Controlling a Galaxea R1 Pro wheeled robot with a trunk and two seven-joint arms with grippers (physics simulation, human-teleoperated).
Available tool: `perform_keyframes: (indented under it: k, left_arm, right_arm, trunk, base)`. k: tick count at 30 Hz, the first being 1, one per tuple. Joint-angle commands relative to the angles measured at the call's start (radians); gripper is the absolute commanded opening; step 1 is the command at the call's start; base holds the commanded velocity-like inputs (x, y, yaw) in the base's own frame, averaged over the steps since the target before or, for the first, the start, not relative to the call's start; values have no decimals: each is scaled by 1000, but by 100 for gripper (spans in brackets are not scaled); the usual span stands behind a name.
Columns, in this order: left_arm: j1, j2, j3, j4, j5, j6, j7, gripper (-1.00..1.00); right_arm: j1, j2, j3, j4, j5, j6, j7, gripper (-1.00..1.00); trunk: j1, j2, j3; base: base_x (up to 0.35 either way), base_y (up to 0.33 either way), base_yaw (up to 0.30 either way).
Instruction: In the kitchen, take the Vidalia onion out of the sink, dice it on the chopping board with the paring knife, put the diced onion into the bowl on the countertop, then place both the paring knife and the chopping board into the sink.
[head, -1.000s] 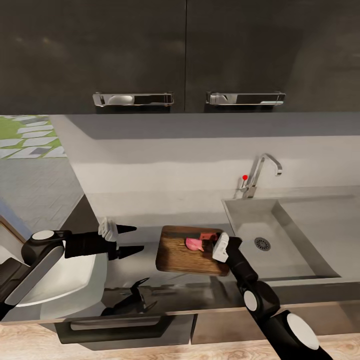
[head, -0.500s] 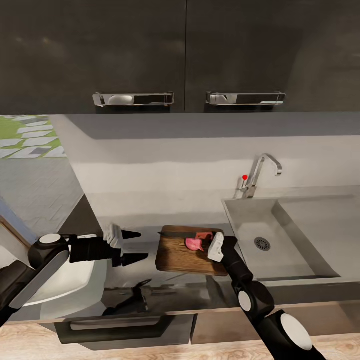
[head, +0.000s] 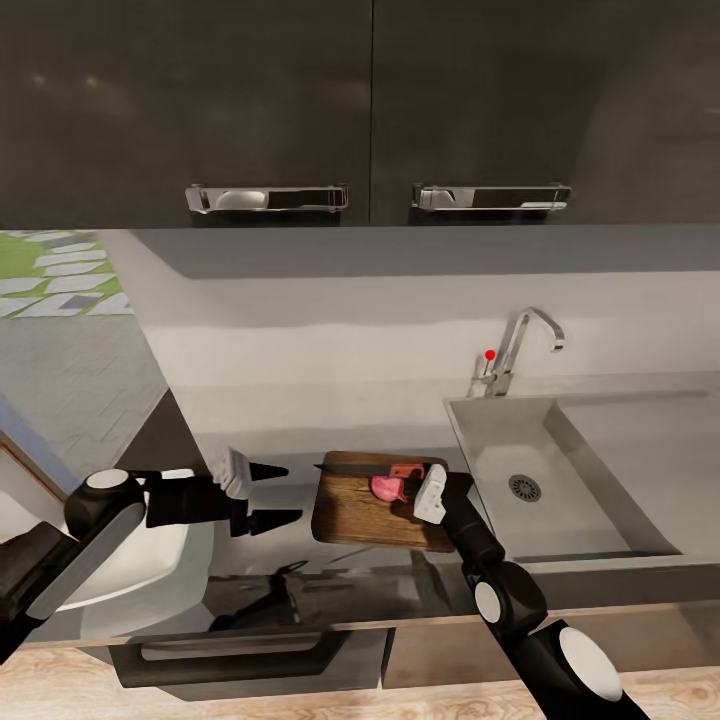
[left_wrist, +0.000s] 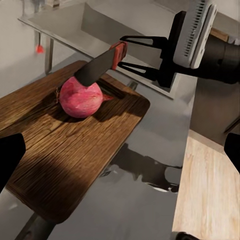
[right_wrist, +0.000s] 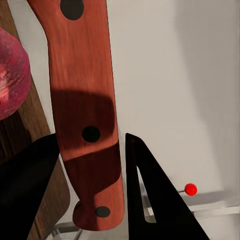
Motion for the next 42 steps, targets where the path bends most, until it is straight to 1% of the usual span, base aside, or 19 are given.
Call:
perform_keyframes:
  k: [1, 4, 10, 17, 32, 42]
  left_arm:
    - [-1, 0, -2, 0, 9, 8, 2, 100]
    - [-1, 0, -2, 0, 9, 8, 2, 100]
    - [-1, 1, -1, 0, 9, 8, 2, 100]
    - [-1, 1, -1, 0, 9, 8, 2, 100]
    - [-1, 0, -1, 0, 9, 8, 2, 100]
    - [-1, 2, -1, 0, 9, 9, 2, 100]
  right_arm:
    - [-1, -1, 3, -2, 11, 8, 2, -100]
    - [-1, 1, 3, -2, 11, 8, 2, -100]
    - [-1, 15, 4, -2, 11, 8, 1, -100]
    - [-1, 22, 6, -2, 13, 8, -16, -100]
    - [-1, 24, 6, -2, 14, 7, -45, -100]
    - [-1, 24, 6, -2, 14, 5, -50, -100]
  trunk:
    - [1, -2, -2]
    - [1, -2, -2]
    - [1, -2, -2]
    - [1, -2, -2]
    - [1, -2, -2]
    - [1, -2, -2]
  base:
    - [0, 0, 0]
    - [0, 0, 0]
    - [0, 0, 0]
    - [0, 0, 0]
    - [0, 0, 0]
    - [0, 0, 0]
